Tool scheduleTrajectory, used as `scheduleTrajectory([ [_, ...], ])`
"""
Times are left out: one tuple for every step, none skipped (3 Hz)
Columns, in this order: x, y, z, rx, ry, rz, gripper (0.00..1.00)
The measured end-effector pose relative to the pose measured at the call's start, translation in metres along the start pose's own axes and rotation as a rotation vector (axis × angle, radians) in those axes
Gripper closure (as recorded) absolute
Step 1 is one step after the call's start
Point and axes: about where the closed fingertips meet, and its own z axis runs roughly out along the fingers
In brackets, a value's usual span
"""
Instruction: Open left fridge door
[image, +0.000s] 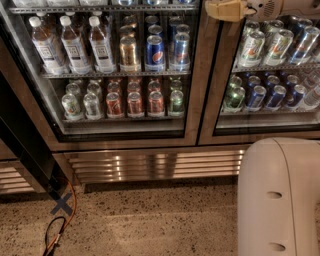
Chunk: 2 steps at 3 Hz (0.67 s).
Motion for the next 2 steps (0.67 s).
scheduleTrajectory([
  [-0.0002,-0.0001,-0.0001,0.001,0.000,0.000,0.35],
  [-0.0002,0.0003,-0.0009,0.001,0.000,0.000,0.11],
])
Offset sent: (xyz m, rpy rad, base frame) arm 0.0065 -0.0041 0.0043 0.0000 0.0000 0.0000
